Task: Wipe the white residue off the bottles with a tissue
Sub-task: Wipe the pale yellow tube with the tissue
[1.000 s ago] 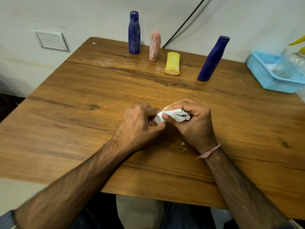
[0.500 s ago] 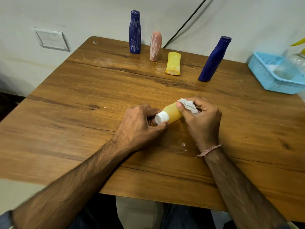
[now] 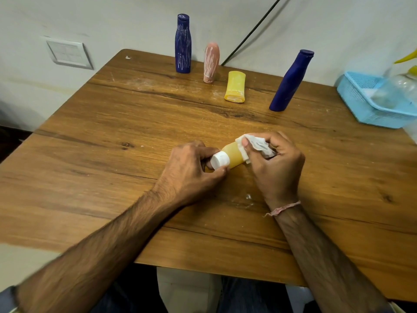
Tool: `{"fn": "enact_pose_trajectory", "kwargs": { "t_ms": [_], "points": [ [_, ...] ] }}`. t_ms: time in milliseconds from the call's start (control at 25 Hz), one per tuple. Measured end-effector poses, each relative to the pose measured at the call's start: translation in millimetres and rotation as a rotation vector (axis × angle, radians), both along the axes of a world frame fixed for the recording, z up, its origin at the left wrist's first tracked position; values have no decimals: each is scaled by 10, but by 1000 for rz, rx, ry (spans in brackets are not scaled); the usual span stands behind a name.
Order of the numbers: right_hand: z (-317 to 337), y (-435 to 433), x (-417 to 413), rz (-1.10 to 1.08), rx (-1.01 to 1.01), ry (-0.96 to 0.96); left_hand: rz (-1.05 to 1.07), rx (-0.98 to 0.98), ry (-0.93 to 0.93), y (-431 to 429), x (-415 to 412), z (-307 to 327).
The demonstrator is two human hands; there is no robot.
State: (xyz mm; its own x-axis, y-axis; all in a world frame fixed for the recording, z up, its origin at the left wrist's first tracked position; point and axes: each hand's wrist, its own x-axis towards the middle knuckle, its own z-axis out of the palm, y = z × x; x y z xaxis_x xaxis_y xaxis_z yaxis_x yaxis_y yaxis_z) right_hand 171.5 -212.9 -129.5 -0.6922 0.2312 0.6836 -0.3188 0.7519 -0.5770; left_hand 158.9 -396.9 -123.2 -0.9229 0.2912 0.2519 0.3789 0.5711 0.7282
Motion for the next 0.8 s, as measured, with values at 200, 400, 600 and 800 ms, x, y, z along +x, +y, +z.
{"fn": "enact_pose_trajectory", "kwargs": {
  "t_ms": [200,400,600,800],
  "points": [
    [21,-59,50,319,80,-66,-7,19,27,-11,-2,-5],
    [27,-11,36,7,19,50,10,14,-3,-2,-9,-6],
    [8,132,-80,-212,-25,35,9,1,-13,0,-7,3],
    [14,41,-25,66,101,-61,23,-10,-5,3,-12,2]
  ]
}}
